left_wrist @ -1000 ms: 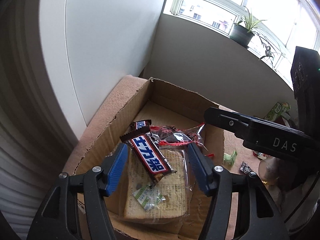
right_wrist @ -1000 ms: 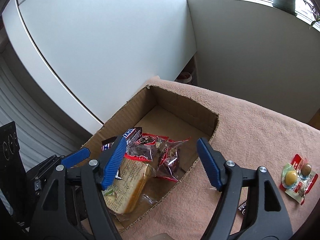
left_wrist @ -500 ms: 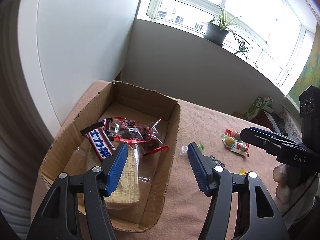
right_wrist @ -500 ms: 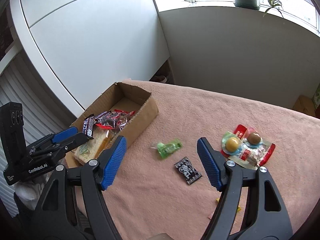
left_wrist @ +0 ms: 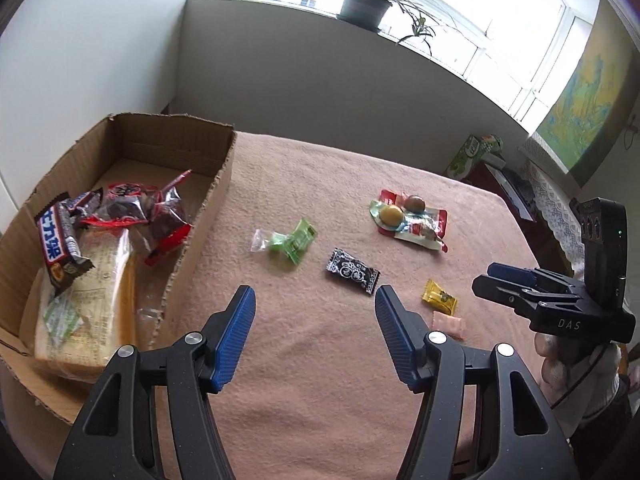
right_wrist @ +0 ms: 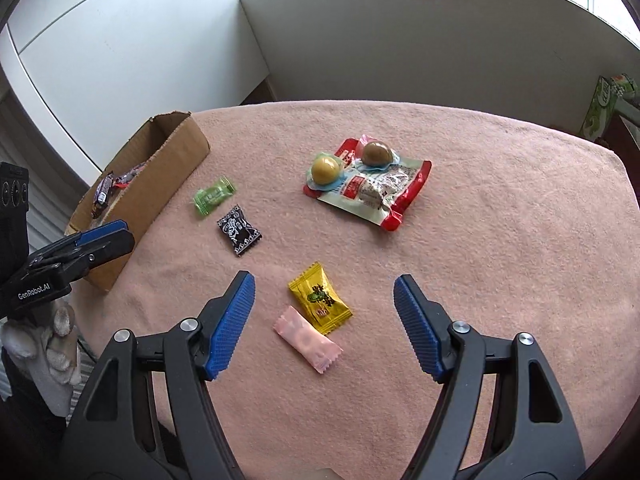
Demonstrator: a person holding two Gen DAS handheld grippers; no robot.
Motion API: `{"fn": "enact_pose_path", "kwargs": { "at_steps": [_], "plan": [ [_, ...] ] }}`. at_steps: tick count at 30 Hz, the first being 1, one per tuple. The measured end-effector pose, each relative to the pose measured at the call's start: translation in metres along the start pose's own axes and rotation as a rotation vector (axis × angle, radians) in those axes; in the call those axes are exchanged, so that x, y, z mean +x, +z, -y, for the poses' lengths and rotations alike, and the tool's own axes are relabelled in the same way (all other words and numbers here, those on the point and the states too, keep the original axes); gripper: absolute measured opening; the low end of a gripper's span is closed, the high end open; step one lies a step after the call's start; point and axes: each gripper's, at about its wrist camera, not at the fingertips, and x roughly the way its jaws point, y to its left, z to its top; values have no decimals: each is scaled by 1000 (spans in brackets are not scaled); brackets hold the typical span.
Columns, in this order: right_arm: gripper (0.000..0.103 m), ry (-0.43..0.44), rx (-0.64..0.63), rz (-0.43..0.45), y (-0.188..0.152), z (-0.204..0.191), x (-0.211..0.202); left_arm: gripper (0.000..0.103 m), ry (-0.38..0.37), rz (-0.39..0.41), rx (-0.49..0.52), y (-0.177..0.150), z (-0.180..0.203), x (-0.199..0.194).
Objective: Organize snacks
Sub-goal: 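Grasp the black candy packet with the left gripper while the right grasps the yellow candy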
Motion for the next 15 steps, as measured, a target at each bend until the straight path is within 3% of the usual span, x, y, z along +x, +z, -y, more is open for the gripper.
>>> {"fn": "enact_pose_path", "kwargs": {
  "at_steps": [2,12,15],
  "plan": [
    [61,3,-10,-18,-2,1,8,61,-15,-31,-8,-4,3,11],
    [59,-15,-41,-55,-7,1,37,53,-69,-130,-50,-2,18,60],
    [53,-30,-56,-54,-7,1,37,52,-65,-145,-56,4,20,72]
  ]
}}
